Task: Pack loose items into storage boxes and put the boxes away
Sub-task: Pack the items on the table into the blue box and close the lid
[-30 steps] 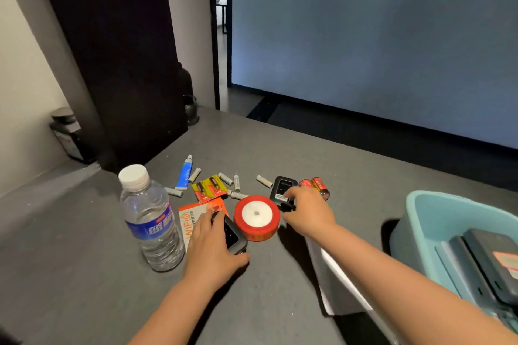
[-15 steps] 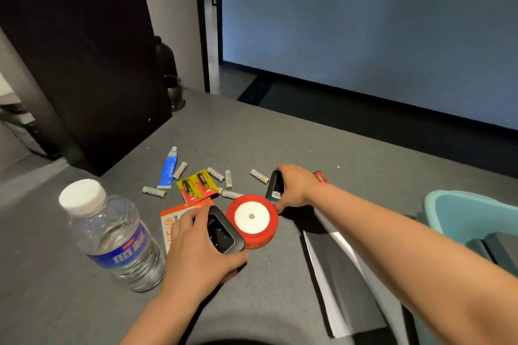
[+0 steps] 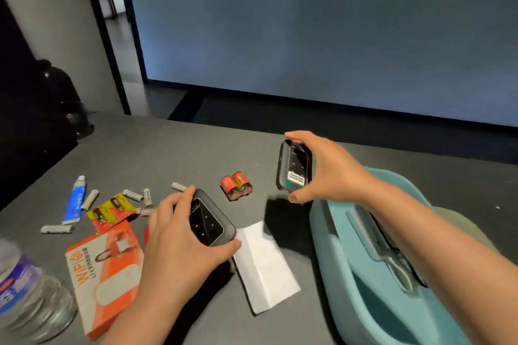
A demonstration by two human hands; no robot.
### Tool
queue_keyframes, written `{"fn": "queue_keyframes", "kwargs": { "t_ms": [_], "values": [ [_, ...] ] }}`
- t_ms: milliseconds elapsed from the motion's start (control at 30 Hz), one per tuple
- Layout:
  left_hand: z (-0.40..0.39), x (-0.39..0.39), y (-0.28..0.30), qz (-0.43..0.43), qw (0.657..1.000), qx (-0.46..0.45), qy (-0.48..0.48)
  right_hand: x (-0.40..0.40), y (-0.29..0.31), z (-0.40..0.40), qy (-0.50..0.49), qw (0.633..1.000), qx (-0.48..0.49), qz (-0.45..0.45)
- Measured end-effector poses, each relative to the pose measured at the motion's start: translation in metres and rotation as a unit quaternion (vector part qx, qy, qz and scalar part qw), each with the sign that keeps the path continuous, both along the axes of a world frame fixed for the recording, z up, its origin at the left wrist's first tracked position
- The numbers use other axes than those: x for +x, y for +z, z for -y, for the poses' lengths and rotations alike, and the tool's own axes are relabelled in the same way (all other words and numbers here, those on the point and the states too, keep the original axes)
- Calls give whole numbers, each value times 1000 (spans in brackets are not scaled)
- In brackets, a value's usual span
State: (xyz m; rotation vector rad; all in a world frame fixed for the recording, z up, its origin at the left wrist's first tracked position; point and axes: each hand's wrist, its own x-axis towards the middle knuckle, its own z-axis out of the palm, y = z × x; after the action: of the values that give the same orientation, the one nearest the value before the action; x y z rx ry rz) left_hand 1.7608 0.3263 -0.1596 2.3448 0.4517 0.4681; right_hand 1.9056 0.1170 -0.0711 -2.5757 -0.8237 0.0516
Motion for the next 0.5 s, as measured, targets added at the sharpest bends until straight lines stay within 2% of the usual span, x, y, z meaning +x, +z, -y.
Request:
{"fn": "queue_keyframes", "kwargs": {
  "t_ms": [133,233,500],
  "values": [
    [42,4,0,10,998,-17,-59,-16,3,84,-71,997,-27,-10],
    [69,9,0,20,996,-27,-84,-18,-11,115,-80,995,-62,-20],
    [112,27,10,25,994,-32,-101,3,-71,98,4,966,-256,-31]
  ]
}}
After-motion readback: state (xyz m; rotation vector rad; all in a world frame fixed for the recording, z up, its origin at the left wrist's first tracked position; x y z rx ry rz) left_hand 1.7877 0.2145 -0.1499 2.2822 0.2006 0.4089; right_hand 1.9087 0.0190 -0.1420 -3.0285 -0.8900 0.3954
